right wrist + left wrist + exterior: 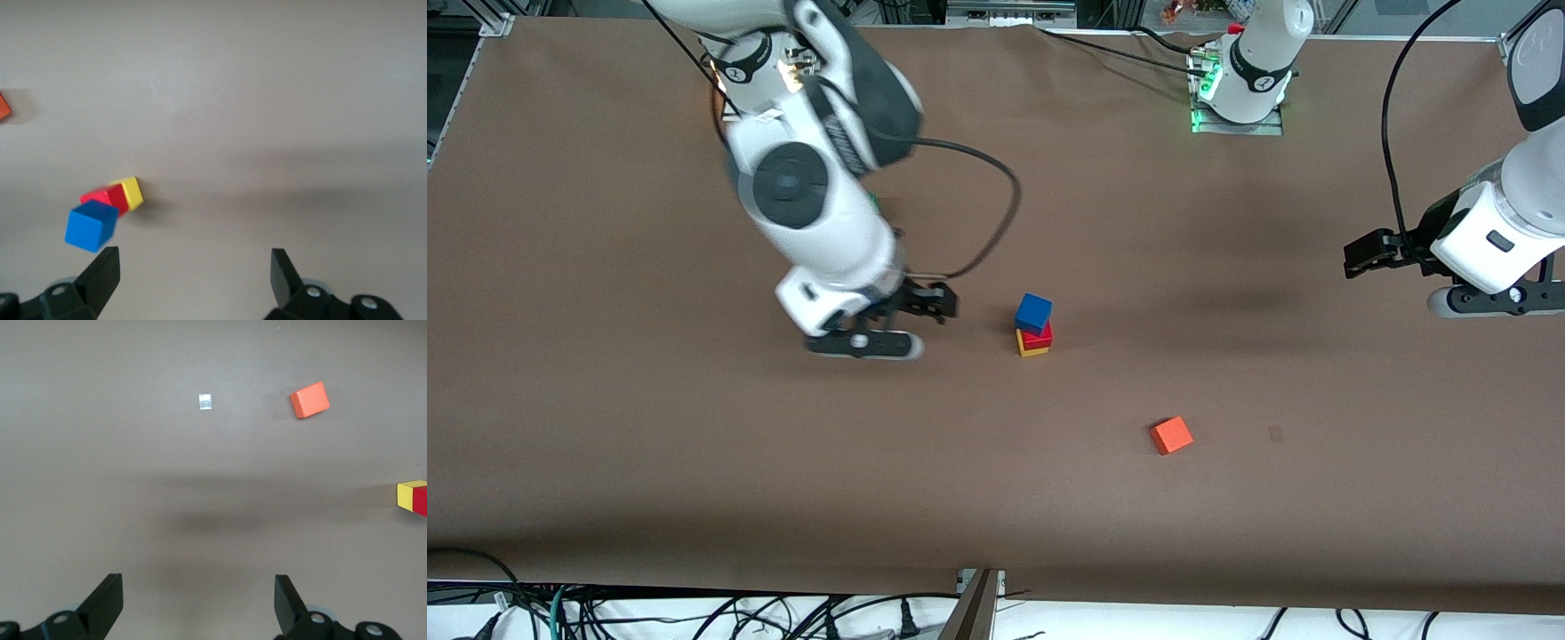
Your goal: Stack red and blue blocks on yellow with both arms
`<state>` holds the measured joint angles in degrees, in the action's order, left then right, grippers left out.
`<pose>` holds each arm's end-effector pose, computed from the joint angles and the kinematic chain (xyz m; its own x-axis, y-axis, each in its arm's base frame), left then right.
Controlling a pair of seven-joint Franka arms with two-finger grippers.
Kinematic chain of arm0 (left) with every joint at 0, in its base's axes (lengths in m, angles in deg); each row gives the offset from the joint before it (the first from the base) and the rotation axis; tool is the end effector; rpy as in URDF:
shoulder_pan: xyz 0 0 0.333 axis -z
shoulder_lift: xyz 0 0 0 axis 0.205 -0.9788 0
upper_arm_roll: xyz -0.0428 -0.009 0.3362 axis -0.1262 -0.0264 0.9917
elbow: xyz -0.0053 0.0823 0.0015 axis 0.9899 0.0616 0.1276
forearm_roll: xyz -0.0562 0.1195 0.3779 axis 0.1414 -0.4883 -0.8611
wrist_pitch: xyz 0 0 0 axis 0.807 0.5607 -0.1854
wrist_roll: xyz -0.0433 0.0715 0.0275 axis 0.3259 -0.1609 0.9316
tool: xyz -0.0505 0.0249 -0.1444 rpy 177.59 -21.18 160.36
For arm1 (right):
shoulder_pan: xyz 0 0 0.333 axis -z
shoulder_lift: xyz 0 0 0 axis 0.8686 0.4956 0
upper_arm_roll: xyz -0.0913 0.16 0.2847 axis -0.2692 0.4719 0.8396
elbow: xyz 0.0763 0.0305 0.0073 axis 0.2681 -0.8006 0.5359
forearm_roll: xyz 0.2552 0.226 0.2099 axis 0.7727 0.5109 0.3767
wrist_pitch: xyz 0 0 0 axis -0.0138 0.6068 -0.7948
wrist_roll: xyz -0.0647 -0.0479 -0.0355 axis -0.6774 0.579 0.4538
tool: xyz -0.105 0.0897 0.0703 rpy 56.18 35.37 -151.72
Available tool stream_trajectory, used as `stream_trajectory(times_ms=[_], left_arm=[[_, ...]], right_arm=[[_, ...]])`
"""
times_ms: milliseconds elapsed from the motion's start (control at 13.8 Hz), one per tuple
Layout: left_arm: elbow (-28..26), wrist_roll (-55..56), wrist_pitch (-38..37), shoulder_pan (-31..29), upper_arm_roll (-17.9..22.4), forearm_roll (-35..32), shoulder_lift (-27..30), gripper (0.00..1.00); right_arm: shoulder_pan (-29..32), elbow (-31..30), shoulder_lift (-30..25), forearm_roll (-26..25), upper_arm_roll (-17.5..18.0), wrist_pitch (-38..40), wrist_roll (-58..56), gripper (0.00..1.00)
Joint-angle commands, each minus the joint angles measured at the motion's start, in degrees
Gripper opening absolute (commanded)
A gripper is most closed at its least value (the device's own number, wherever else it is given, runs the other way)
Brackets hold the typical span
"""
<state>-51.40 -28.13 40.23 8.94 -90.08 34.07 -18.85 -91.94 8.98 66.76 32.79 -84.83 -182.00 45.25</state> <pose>0.6134 -0.0449 0.5440 0.9930 0.0601 -0.1020 0.0584 -0.9981 -0.0195 0.6432 0.3761 0.4687 0.9963 -0.0716 -0.0479 -0.0764 -0.9914 -0.1065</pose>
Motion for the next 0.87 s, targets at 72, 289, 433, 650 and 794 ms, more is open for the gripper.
stream_trajectory(times_ms=[72,289,433,650,794], left_arm=[[1.9,-1.0,-0.7,-0.1,0.1,0.8,-0.8,1.00],[1.9,-0.9,-0.7,0.0,0.1,0.9,-0.8,1.00],[1.9,-0.9,-0.7,0.2,0.0,0.9,-0.8,1.00],[1.9,-1.0,-0.7,0.0,0.0,0.9,-0.8,1.00],[1.9,-1.0,-0.7,0.0,0.0,1.0,-0.8,1.00]], right_arm=[[0.4,-20.9,-18.2,1.2,-3.0,0.9,-4.2,1.00],[1.6,-30.2,-28.6,0.4,-4.4,4.0,-6.5,1.00],[5.7,-30.3,-30.9,0.2,-3.6,8.0,-9.0,1.00],[12.0,-31.2,-33.4,-1.8,-0.8,10.6,-15.1,1.00],[12.2,-32.1,-35.1,-1.8,-0.7,10.5,-15.5,1.00]])
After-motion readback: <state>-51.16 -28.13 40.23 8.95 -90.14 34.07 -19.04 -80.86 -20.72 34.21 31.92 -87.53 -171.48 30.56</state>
